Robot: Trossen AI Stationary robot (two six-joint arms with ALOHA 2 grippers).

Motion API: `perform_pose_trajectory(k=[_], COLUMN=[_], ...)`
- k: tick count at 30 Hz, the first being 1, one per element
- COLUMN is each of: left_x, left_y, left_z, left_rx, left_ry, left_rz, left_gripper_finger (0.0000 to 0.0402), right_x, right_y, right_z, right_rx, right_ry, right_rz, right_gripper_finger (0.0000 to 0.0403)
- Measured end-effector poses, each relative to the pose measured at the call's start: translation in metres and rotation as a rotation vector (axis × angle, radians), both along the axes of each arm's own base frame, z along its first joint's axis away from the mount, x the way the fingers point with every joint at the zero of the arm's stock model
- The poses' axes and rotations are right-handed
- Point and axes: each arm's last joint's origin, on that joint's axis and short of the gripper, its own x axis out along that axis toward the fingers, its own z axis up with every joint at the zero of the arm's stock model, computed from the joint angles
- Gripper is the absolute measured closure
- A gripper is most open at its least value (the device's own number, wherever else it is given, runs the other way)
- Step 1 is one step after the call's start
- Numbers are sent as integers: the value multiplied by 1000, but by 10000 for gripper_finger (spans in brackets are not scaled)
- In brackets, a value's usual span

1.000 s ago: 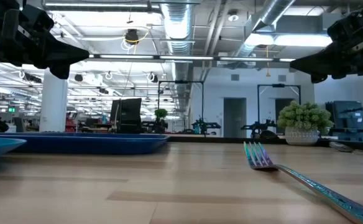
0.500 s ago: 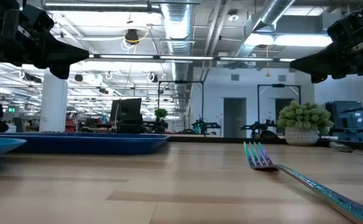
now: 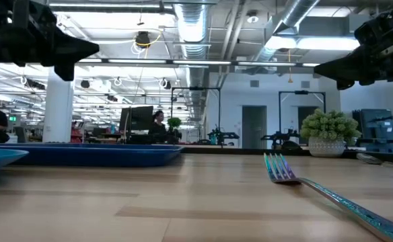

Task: Pick and place plate/cup/fork/spoon on tray
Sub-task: Move the blue serving tray to the center of the table

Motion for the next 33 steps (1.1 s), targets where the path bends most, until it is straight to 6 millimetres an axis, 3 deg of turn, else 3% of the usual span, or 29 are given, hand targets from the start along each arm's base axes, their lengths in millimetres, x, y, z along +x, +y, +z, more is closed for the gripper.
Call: perform_pose_trajectory(k=[7,14,25,33], left_x=[7,19,48,81], left_y=[1,13,55,63], left_z=[-15,-31,12,14], left_rx=[-136,-275,-276,-225], left_ry=[151,355,653,755], left_rz=[17,190,153,-108], left_gripper_finger=[401,401,401,401], right_x=[0,0,0,0], right_y=[0,0,0,0], right_z=[0,0,0,0], right_rx=[0,0,0,0], right_ry=[0,0,0,0], right_rz=[0,0,0,0], right_gripper_finger=[370,370,370,370])
